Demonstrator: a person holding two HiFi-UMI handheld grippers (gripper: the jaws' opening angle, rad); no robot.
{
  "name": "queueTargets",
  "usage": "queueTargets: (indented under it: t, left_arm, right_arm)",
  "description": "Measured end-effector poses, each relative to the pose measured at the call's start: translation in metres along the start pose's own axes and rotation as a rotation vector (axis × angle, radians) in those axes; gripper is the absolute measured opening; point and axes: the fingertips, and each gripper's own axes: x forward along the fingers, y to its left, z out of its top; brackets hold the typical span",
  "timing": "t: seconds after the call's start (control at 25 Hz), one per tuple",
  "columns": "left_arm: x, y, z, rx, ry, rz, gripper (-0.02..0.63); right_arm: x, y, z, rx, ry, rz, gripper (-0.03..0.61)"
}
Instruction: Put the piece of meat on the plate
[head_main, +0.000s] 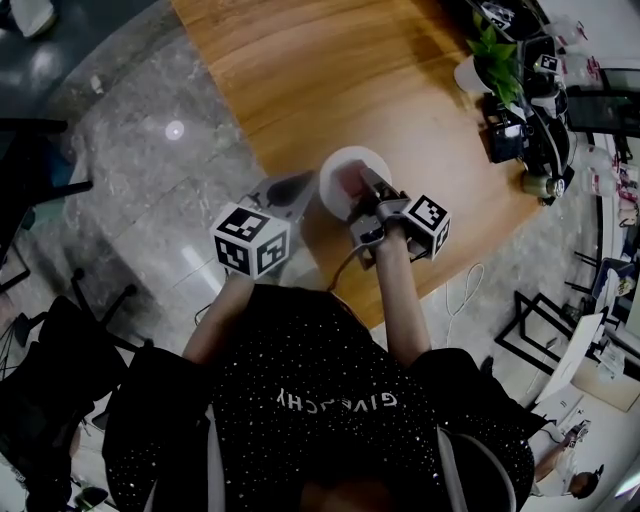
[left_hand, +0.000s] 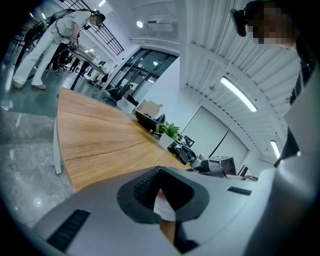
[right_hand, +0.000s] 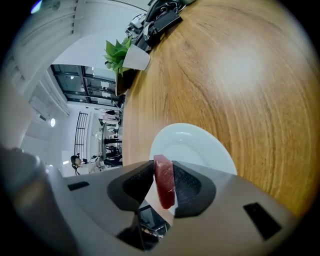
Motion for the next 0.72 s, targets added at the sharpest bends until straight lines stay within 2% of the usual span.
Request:
queueTargets:
  t: [0.12, 0.24, 0.36, 0.56, 0.72]
  left_arm:
    - [0.000, -0.002, 0.000, 0.006, 0.003, -0.007, 0.009]
    - [-0.002, -0.003, -0.001, 0.006, 0.004, -0.007, 0.009]
    - [-0.003, -0.005, -0.003, 0.002, 0.004, -0.009, 0.009]
    - [-0.005, -0.011, 0.000, 0.014, -0.008, -0.018, 0.009]
    - [-0.010, -0.012, 0.001, 0.013, -0.014, -0.015, 0.009]
  right_arm:
    - [-0.002, -0.001, 0.000, 0.016, -0.005, 0.006, 0.122]
    - [-0.004, 0.001, -0.002, 0.013, -0.009, 0.001, 0.183]
    - [-0.007, 0.001, -0.003, 0.012, -0.012, -0.015, 0.201]
    - [-0.011, -0.002, -0.002, 0.014, -0.028, -0.064, 0.236]
    - [-0.020, -0.009, 0.000, 0.008, -0.066, -0.144, 0.247]
